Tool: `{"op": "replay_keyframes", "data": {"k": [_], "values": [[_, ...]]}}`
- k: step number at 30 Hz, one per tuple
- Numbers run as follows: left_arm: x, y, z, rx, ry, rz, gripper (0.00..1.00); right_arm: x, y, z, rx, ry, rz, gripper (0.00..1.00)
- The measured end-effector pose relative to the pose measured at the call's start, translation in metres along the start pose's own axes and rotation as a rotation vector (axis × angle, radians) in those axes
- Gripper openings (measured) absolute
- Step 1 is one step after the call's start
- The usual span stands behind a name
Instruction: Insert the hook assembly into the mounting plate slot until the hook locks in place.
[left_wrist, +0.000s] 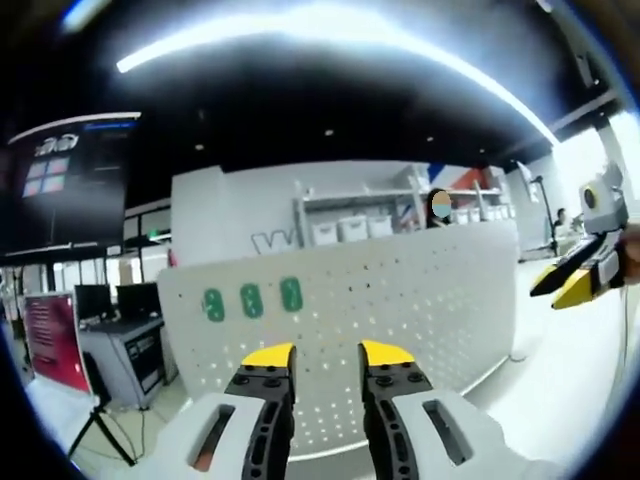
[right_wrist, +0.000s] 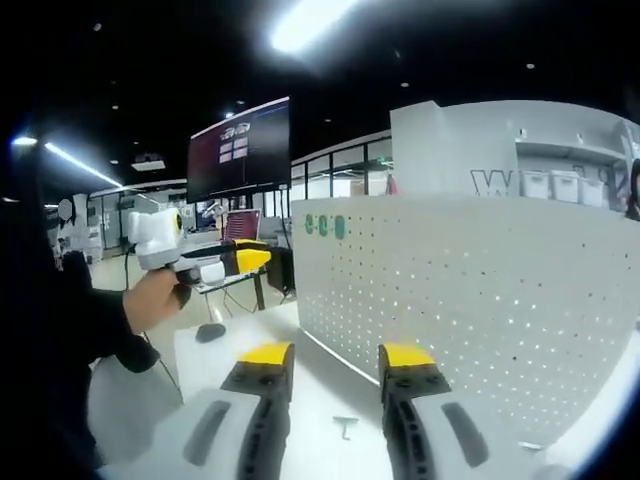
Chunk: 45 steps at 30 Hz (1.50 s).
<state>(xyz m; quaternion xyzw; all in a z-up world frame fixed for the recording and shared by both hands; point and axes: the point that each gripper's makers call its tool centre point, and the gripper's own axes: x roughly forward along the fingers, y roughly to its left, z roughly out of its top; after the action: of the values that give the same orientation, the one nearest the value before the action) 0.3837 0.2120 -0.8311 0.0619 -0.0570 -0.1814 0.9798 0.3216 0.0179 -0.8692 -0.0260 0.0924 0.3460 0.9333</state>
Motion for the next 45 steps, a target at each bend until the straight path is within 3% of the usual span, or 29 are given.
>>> {"op": "replay_keyframes", "data": {"k": [12,25,35,45], "values": [[-0.011,-0.006,-0.008,-0.001,0.026,-0.022,0.24,0.033,-0.014,-0.075,0.025,0.143,-0.006,0.3],[-0.017,-0.01,-0.011,0.005,0.04,-0.028,0.22,0.065,-0.008,-0.136,0.035,0.27,0.036,0.28],[-0.017,-0.012,-0.016,0.008,0.055,-0.034,0.22,0.08,-0.009,-0.167,0.059,0.329,0.049,0.26],[-0.016,-0.014,-0.019,0.016,0.068,-0.041,0.21,0.1,-0.02,-0.179,0.035,0.363,0.059,0.23]]}}
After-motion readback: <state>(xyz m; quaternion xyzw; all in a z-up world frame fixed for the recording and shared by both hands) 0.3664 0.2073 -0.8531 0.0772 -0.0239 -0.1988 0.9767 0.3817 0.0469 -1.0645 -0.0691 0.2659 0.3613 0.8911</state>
